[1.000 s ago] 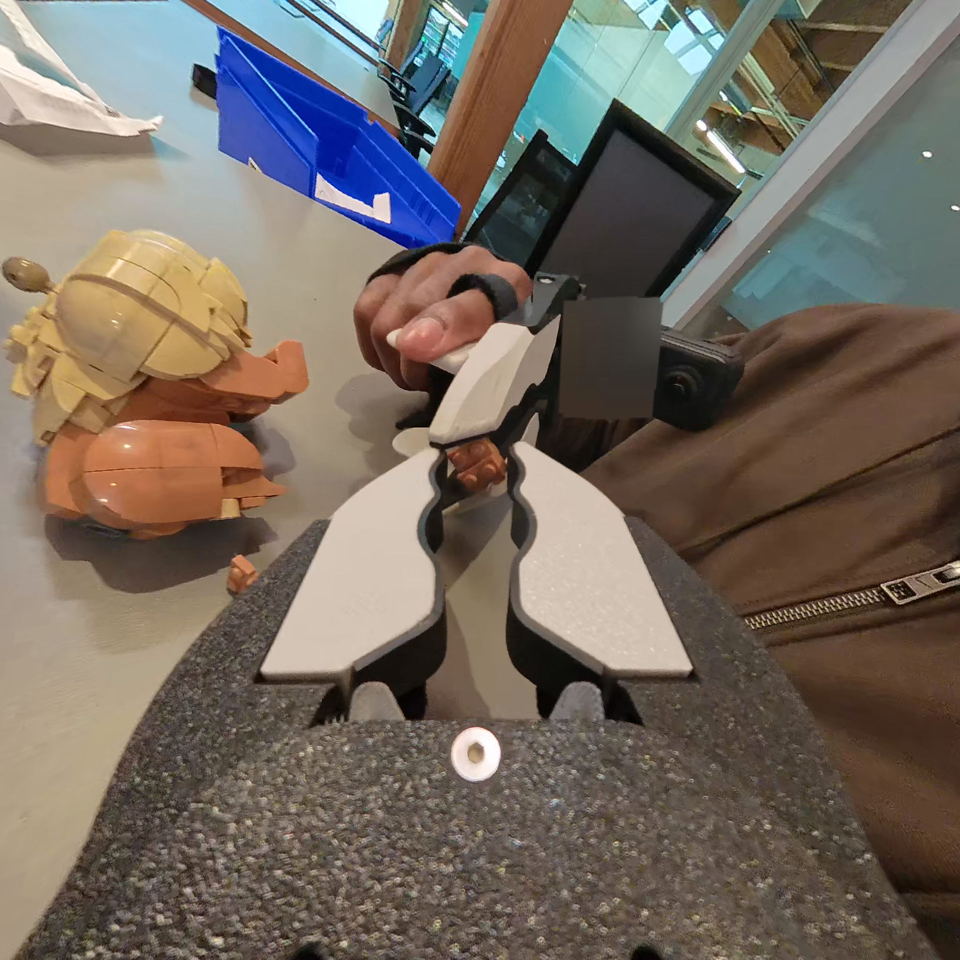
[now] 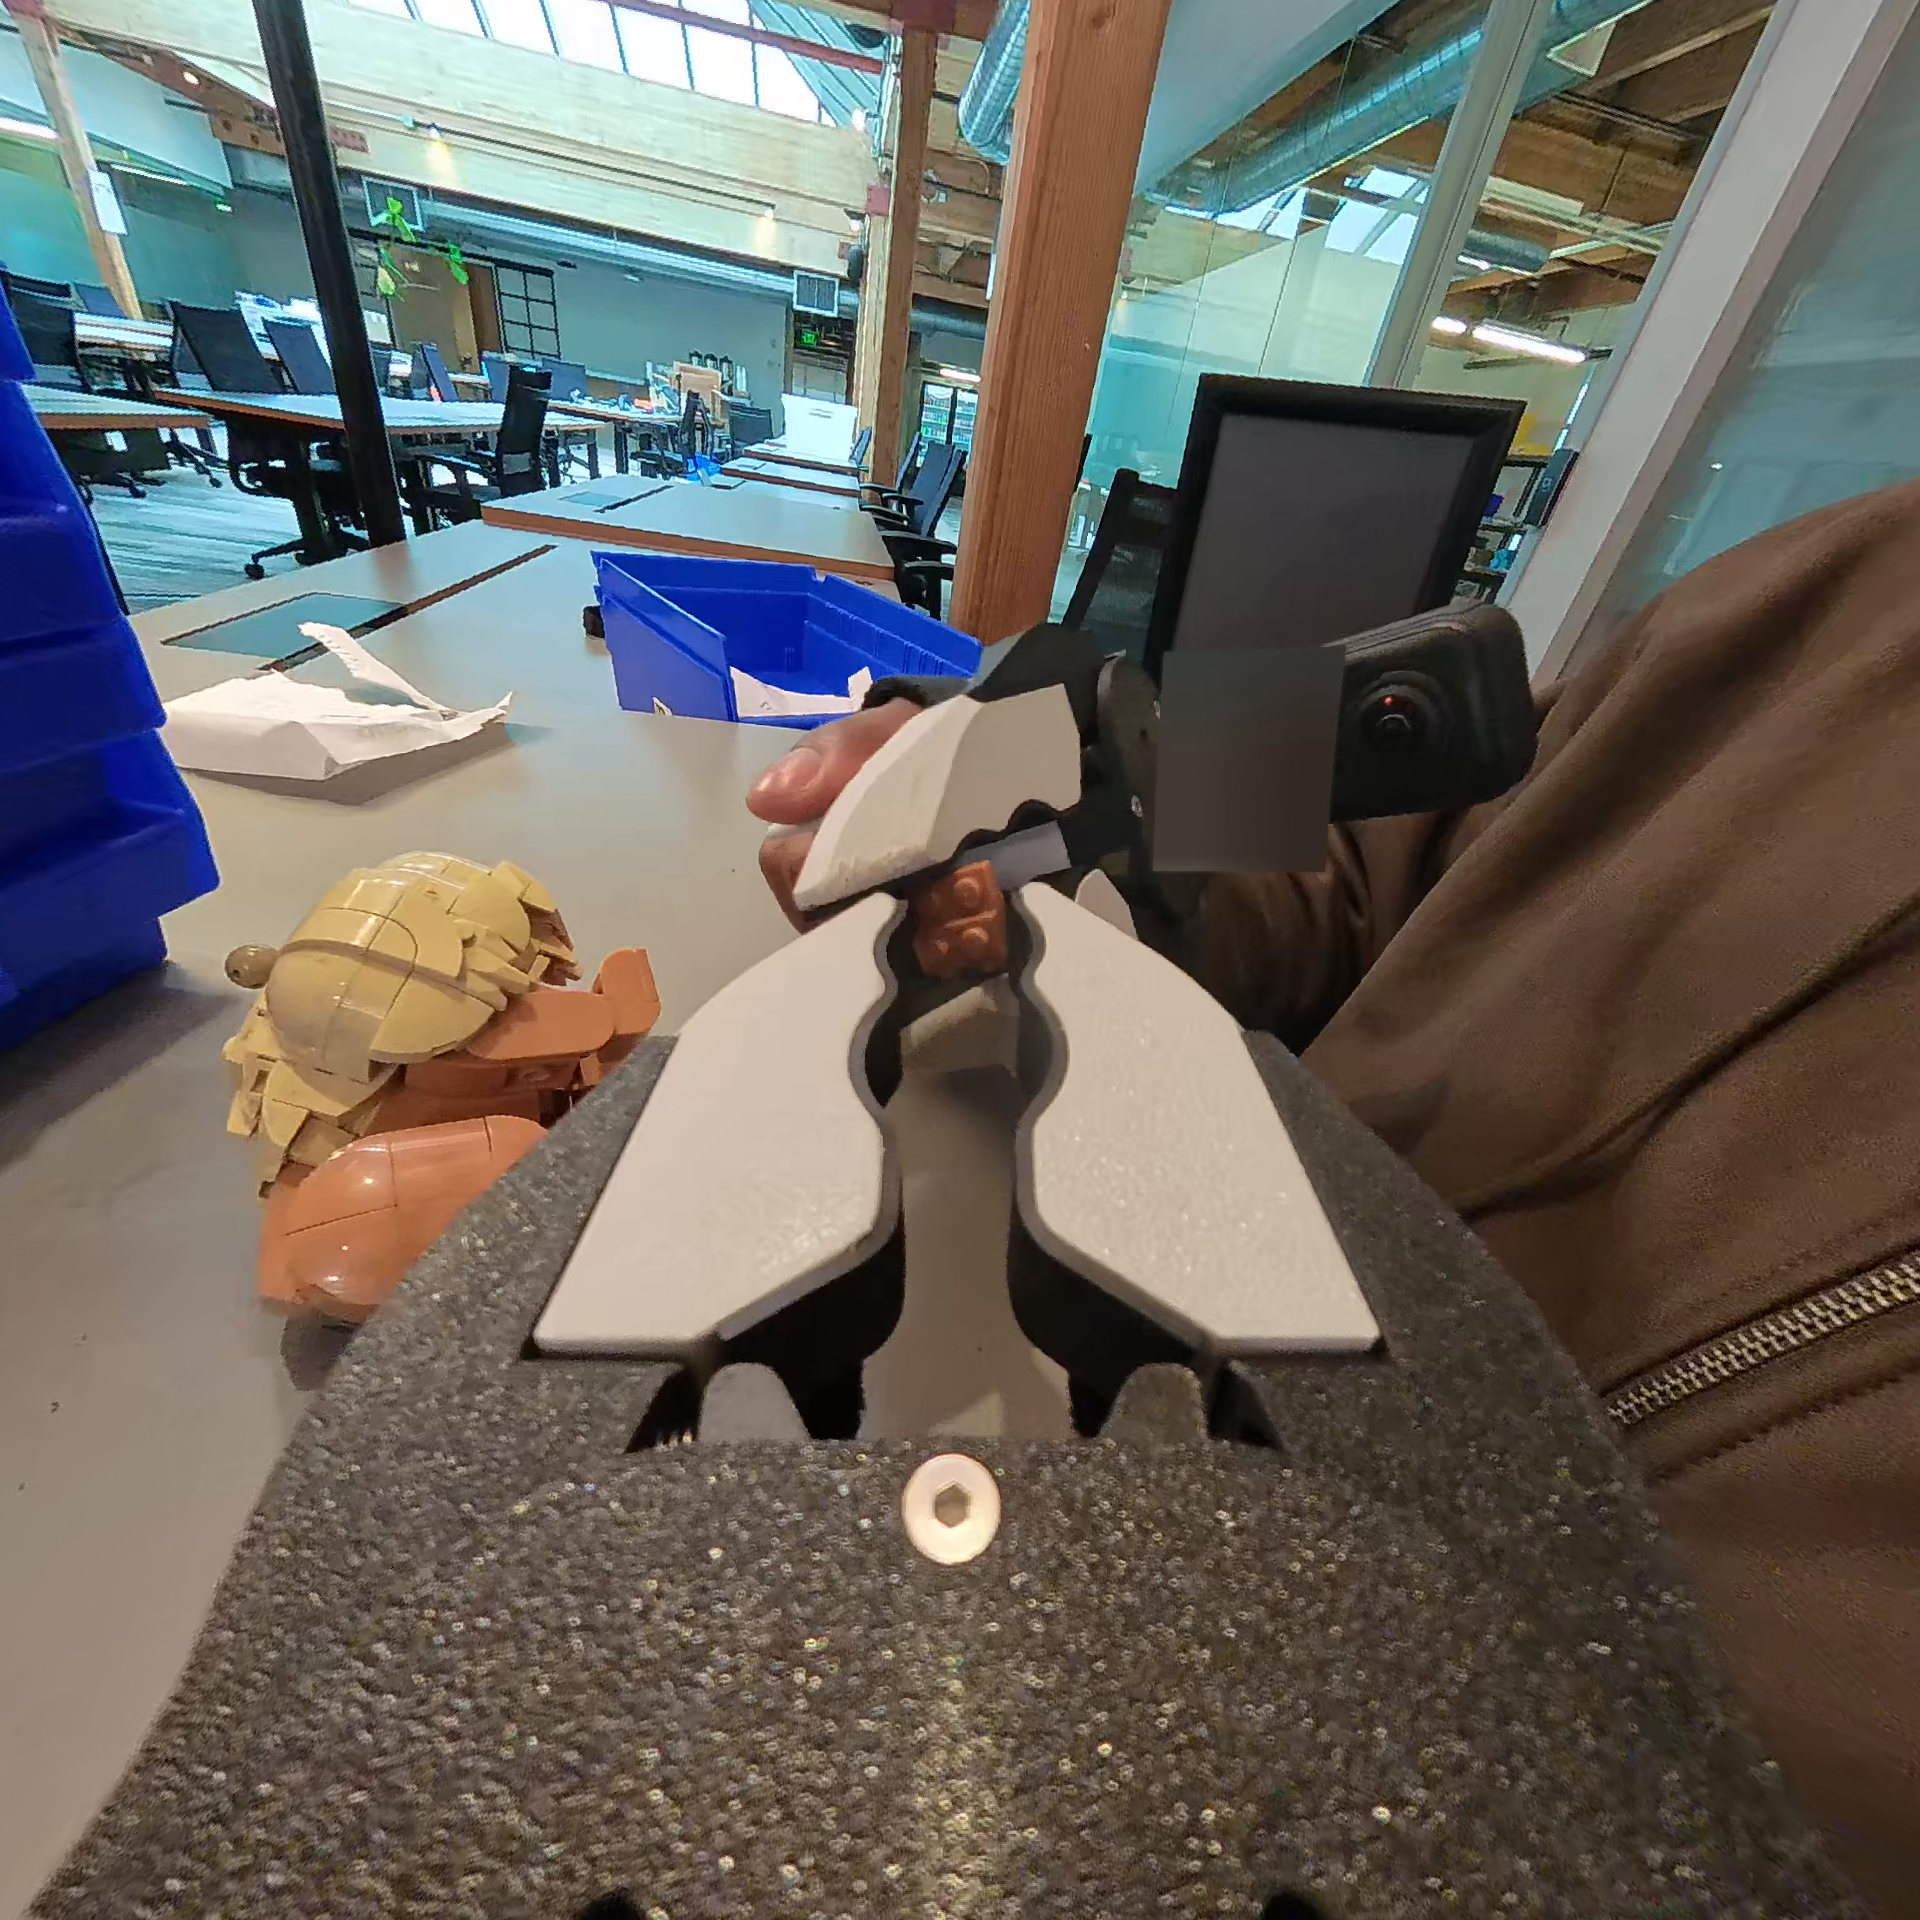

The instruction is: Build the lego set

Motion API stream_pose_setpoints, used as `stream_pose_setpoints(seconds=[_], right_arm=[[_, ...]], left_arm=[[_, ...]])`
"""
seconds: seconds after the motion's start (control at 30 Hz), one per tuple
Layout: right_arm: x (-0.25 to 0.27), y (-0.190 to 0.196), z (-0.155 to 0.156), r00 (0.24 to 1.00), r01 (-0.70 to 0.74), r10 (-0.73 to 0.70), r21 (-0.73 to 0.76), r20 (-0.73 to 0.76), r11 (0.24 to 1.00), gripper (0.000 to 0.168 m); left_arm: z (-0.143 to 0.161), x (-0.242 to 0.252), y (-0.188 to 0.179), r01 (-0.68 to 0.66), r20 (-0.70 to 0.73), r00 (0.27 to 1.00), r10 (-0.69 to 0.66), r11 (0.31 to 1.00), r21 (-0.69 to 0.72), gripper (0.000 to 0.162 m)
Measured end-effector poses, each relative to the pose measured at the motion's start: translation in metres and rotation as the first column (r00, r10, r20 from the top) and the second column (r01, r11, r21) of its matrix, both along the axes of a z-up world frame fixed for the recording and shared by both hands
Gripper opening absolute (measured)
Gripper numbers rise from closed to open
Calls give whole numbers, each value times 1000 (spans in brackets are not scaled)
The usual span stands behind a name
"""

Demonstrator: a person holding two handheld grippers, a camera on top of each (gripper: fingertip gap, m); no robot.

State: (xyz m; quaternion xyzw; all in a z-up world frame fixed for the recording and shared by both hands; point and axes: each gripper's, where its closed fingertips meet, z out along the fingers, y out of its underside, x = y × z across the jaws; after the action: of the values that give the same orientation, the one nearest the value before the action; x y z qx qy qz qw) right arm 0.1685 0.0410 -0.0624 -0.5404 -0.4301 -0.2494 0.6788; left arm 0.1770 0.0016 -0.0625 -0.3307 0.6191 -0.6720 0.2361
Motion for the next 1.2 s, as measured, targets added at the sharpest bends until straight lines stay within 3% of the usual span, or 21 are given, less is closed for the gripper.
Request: stream_pose_setpoints(seconds=[0.33,0.7,0.83,1.03,1.2], right_arm=[[4,4,-3,998,48,-48,12,42,999,19],[0,2,0,1000,26,-26,8,15,1000,19],[1,0,4,999,30,-30,-5,-27,1000,19],[4,-7,10,983,-2,-14,-92,-181,996,21],[1,-10,10,975,9,-36,-118,-221,993,23]], left_arm=[[-6,4,4,-3,-95,996,-1,999,-36,22],[1,2,-1,108,-178,972,-156,962,-252,17],[5,4,-2,60,-138,986,-96,968,-245,17],[16,9,-5,-93,-117,992,54,929,-359,16],[16,10,-6,-234,-83,972,219,924,-301,16]])
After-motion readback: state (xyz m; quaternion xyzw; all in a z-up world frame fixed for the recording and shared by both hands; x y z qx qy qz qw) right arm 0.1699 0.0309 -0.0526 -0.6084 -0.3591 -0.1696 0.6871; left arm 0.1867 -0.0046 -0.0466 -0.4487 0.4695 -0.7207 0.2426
